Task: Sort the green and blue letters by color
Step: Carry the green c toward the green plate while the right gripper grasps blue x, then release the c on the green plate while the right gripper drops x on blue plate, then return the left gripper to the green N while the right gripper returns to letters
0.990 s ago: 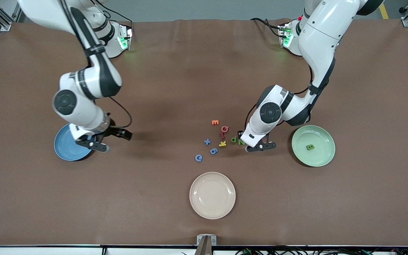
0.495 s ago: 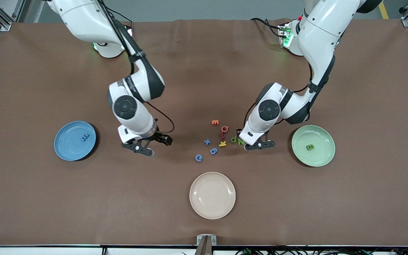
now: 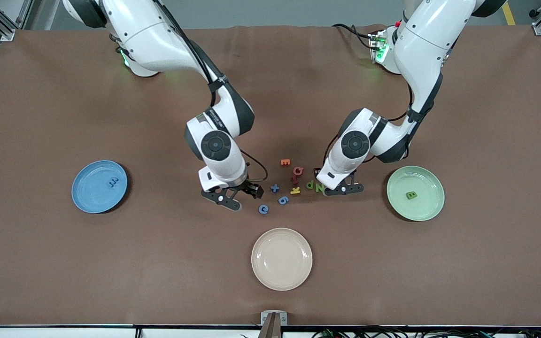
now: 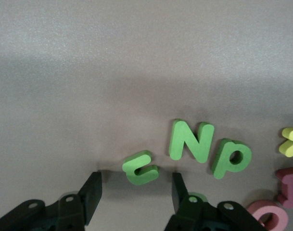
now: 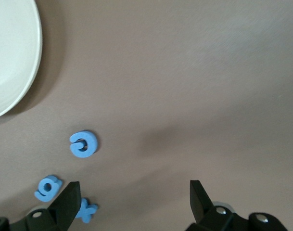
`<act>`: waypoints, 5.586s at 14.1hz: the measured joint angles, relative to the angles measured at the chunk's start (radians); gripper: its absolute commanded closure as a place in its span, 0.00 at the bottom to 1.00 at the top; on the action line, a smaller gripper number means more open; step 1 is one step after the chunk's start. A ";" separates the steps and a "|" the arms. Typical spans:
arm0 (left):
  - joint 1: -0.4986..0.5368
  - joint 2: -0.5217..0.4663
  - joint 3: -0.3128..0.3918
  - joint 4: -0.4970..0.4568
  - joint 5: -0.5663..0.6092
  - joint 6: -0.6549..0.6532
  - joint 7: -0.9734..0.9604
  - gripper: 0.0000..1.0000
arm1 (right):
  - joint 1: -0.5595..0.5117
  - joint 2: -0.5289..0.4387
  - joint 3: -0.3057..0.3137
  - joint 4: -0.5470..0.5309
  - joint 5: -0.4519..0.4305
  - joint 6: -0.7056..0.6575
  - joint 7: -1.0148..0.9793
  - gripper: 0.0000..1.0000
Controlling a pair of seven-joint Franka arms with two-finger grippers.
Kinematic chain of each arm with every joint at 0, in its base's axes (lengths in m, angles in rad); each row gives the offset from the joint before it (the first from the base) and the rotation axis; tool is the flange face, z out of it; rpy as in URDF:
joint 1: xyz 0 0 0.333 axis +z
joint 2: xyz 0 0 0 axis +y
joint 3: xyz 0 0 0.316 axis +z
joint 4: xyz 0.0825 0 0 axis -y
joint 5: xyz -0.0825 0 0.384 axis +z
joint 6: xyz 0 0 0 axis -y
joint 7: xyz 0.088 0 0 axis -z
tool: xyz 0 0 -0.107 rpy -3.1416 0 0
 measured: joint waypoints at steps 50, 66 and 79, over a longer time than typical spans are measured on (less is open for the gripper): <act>0.410 -0.153 0.008 -0.133 0.063 -0.097 0.391 0.36 | -0.096 -0.066 -0.031 0.044 -0.007 -0.391 -0.116 1.00; 0.286 -0.135 -0.134 -0.026 0.063 -0.110 0.162 0.33 | -0.603 -0.486 -0.037 -0.685 -0.086 -0.074 -1.055 0.77; 0.130 0.041 -0.134 0.133 0.063 -0.085 0.130 0.24 | -0.534 -0.486 -0.005 -0.613 -0.084 -0.061 -0.928 0.00</act>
